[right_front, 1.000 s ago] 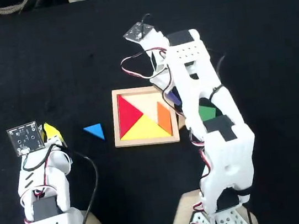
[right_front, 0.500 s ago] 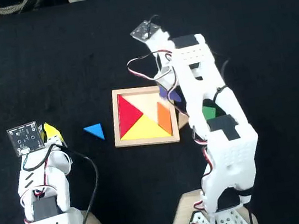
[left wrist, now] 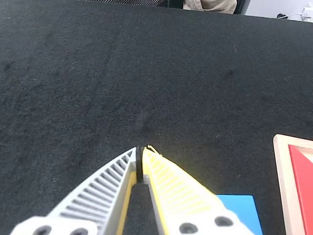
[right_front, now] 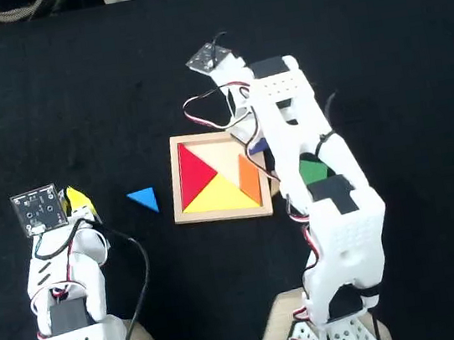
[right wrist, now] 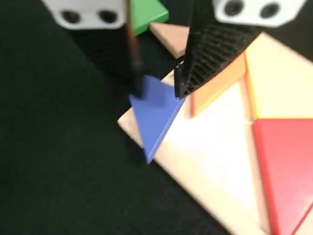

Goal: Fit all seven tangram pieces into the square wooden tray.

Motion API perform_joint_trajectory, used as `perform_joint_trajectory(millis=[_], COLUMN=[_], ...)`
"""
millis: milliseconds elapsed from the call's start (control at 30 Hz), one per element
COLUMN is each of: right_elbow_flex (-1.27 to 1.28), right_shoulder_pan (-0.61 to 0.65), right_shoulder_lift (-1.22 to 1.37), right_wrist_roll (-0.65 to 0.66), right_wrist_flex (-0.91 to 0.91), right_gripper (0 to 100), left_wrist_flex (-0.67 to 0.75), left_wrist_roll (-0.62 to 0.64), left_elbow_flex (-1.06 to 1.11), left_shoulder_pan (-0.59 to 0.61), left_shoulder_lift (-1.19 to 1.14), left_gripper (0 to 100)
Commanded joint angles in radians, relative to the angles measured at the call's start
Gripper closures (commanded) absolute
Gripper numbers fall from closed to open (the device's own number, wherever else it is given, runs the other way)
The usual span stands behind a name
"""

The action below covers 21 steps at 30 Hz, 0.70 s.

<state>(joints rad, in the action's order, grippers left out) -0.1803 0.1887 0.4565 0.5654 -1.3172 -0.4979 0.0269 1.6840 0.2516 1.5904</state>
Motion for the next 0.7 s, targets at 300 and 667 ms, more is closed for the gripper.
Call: perform_joint_trajectory(millis=[300,667], right_elbow_flex=[0.048,0.983], right_shoulder_pan=[0.021,-0.094], right_shoulder_lift=[-0.386,-1.012], right_wrist_roll=[0.348,0.394], right_wrist_flex=[-0.238,0.509], right_gripper=[80.7,80.5], left_wrist_flex=[0.02,0.021], left_wrist_roll=[-0.006,-0.006], left_elbow_flex=[-0.002,-0.002], left_shoulder_pan=[-0.013,-0.013], left_shoulder_lift=[0.008,0.008], left_gripper=[97,97])
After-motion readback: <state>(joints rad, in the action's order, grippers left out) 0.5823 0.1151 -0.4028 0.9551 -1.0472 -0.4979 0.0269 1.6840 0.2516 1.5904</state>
